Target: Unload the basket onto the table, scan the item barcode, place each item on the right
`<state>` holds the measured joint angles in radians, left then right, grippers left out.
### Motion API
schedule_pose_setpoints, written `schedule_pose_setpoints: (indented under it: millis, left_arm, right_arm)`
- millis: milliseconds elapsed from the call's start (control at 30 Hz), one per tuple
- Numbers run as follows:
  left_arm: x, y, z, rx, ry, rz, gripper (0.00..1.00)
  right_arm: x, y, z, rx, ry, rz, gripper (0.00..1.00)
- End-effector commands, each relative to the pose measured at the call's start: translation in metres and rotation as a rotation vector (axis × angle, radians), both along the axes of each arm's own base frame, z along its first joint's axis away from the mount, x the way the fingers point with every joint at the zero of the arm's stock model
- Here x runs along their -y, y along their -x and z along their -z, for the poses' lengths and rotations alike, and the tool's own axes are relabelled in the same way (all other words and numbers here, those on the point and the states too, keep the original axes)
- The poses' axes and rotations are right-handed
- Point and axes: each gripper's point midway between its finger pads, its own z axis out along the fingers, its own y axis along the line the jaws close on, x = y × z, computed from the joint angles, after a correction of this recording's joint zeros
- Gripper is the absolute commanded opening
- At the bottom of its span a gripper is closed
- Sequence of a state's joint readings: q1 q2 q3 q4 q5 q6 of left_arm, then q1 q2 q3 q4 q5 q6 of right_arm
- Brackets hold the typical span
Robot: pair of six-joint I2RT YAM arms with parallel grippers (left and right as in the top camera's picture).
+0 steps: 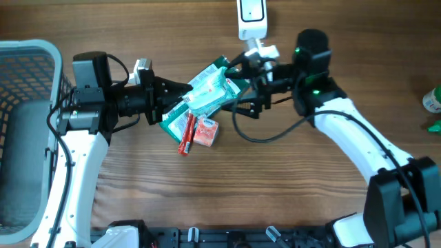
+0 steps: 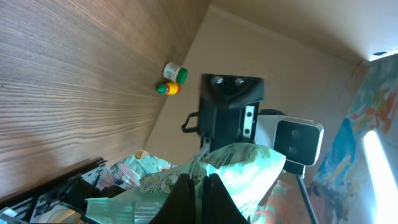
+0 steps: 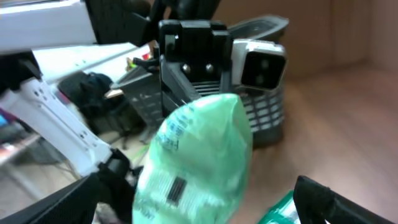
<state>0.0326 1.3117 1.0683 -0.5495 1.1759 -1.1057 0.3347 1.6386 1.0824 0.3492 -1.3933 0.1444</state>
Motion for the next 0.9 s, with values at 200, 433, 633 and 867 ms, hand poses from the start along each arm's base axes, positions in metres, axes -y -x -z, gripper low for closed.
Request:
schedule_pose_setpoints:
  millis: [200,433,633,867]
  left_arm:
    - [0.001,0.002,-0.004,0.017,0.003,0.007,0.04]
    - [0.001,0.002,-0.004,0.049,-0.012,0.013,0.14]
    - [0.001,0.002,-0.004,0.139,-0.041,0.040,0.54]
    - [0.001,0.003,-0.002,0.521,-0.172,0.160,1.00]
  right_arm:
    - [-0.021,-0.006,0.007,-0.146,0.044,0.059,0.88]
    - [-0.029,0.001,0.007,-0.157,0.048,0.041,0.05]
    - [-0.008,-0.031,0.010,-0.340,0.065,0.189,0.05]
    - [-0.003,-0.028,0.012,-0.454,0.082,0.171,0.05]
